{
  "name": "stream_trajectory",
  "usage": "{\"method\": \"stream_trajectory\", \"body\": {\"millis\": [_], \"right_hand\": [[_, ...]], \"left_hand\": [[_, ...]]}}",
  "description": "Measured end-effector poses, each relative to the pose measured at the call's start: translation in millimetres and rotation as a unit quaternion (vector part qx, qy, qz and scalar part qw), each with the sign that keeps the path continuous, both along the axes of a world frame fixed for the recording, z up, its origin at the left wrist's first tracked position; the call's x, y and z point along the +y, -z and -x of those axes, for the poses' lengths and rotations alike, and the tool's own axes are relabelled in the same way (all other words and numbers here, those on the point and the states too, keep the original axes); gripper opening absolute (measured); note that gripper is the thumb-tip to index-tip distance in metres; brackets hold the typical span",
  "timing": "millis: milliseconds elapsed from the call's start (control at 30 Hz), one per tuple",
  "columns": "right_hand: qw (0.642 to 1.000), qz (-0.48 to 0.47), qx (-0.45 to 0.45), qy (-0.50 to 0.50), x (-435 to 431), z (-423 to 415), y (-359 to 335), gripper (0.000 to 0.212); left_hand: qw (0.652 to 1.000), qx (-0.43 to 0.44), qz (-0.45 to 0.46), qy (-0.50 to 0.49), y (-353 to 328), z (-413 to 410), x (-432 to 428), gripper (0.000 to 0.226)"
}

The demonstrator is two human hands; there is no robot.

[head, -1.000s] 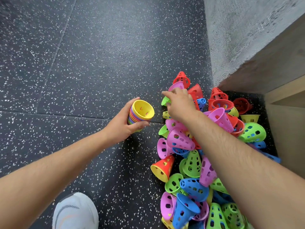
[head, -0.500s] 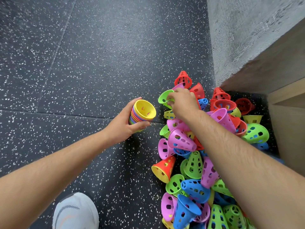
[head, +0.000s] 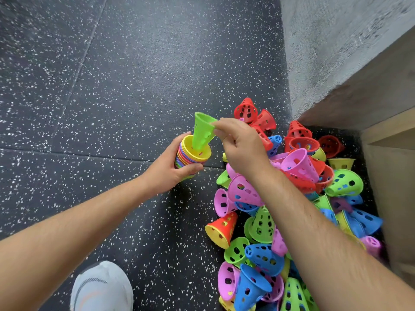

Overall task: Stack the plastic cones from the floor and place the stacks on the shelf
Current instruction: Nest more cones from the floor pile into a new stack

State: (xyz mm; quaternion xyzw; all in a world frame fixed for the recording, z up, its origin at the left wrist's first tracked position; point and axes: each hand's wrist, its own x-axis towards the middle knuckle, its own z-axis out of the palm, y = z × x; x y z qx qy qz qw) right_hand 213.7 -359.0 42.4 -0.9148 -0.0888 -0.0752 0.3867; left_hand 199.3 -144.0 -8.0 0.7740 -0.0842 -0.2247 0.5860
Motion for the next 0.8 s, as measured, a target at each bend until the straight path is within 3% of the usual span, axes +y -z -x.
{"method": "stream_trajectory", "body": {"millis": [133,267,467,600,700,800], "right_hand": [[0.996,0.004,0.08,-0.039,7.4,14.4,6.1,0.028],[0.99,0.007,0.123,-0.072,14.2,24.8,3.6,0.039],[0.988,0.044,0.141,-0.044,7.0,19.6,3.4,0.041],[0.981,0.158,0.11,0.005,-8.7,-6.5,18.1,0.041],[0.945,0.289,0.149,0.033,-21.7,-26.5,26.2,0.042],[0.914,0.363,0.18,0.027,-29.9,-39.4,27.8,0.046]], "left_hand": [[1.0,-0.009,0.004,-0.02,1.2,0.4,-1.3,0.078],[0.999,0.005,0.009,-0.032,3.3,1.3,-1.0,0.087],[1.0,-0.004,-0.001,-0.025,2.6,-0.2,-0.5,0.087],[1.0,-0.007,-0.011,-0.016,1.5,-1.0,-0.5,0.085],[1.0,-0.005,-0.015,-0.012,-0.6,-1.2,-0.4,0.085],[1.0,-0.006,-0.02,-0.012,-3.4,-1.0,-0.3,0.084]]}}
